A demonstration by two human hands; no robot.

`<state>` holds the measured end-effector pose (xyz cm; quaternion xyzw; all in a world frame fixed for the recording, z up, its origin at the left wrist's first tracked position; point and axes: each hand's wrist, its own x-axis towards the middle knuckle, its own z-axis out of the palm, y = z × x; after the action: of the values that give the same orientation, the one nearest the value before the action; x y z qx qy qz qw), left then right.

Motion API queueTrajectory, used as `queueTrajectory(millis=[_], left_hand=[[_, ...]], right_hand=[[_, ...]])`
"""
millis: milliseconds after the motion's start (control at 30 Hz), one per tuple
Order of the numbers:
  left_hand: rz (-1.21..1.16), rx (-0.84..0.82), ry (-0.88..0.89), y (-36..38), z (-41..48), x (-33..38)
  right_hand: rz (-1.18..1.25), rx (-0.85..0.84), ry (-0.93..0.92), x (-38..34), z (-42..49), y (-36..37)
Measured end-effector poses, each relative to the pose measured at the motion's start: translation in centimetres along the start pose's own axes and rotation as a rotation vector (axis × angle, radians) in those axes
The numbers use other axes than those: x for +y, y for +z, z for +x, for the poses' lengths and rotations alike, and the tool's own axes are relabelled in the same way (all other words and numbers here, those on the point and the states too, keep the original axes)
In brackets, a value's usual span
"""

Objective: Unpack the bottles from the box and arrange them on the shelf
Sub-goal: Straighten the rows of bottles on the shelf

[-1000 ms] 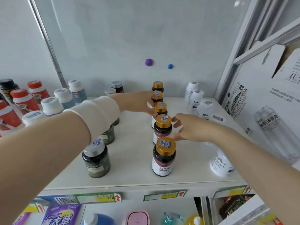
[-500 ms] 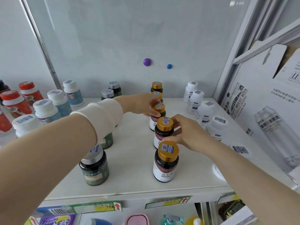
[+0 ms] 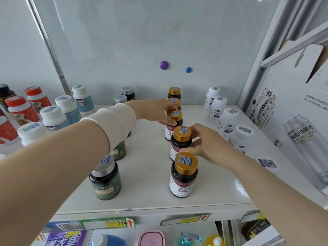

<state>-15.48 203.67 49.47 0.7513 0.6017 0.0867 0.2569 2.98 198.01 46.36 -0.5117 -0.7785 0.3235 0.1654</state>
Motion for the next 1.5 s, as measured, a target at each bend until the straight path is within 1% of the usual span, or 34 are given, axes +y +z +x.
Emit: queueTrajectory(millis=[100,233,333,467,533,600,700,733,800,900,1033,1200,1300,1400,1500], left_hand=[[0.009,0.014,-0.016,0.2,0.0,0.3],[0.056,0.028,-0.058,0.0,-0.9,1.0],[0.140,0.077,-0.074,-1.8,-2.8,1.6],[0.349,0.137,-0.118,-5.8,-6.4,0.7],[0.493,0.122,-0.159,-7.3,-8.3,-0.1],[0.609,0.082,-0.204,-8.2,-10.0,-1.2],[0.659,0.029,-0.257,-8.4,-11.8,-3.2],[0.661,0.019,-0.267,-8.3,-12.1,-4.1],[0.644,0.010,-0.265,-7.9,-12.4,-5.7],[0.567,0.036,-0.199,-7.3,-11.8,-7.7],[0.399,0.092,-0.115,-6.9,-10.1,-9.8],[0.285,0.111,-0.046,-6.1,-8.1,-11.3],[0.262,0.104,-0.018,-5.5,-7.0,-11.5],[0.234,0.090,-0.014,-5.1,-6.6,-11.6],[0.127,0.068,-0.025,-5.2,-6.7,-11.6]], right_hand=[[-0.002,-0.014,0.001,-0.2,0.0,0.0],[-0.071,-0.099,0.028,-0.7,0.0,-1.4],[-0.260,-0.106,0.008,-2.0,-0.2,-4.1],[-0.534,-0.025,-0.118,-6.0,0.4,-6.5],[-0.616,0.004,-0.190,-8.3,1.3,-6.1],[-0.695,-0.008,-0.230,-10.3,2.1,-4.6],[-0.832,-0.077,-0.259,-12.9,2.8,-1.4],[-0.843,-0.101,-0.260,-13.4,2.9,-0.3],[-0.802,-0.148,-0.251,-14.1,3.1,1.5],[-0.715,-0.166,-0.251,-14.3,3.1,3.5],[-0.493,-0.155,-0.201,-13.7,3.3,5.8],[-0.189,-0.105,-0.108,-11.8,3.7,8.0],[-0.025,-0.066,-0.091,-11.0,3.9,9.1],[0.073,-0.024,-0.092,-10.6,4.1,10.0],[0.126,0.006,-0.085,-10.3,4.2,10.5]])
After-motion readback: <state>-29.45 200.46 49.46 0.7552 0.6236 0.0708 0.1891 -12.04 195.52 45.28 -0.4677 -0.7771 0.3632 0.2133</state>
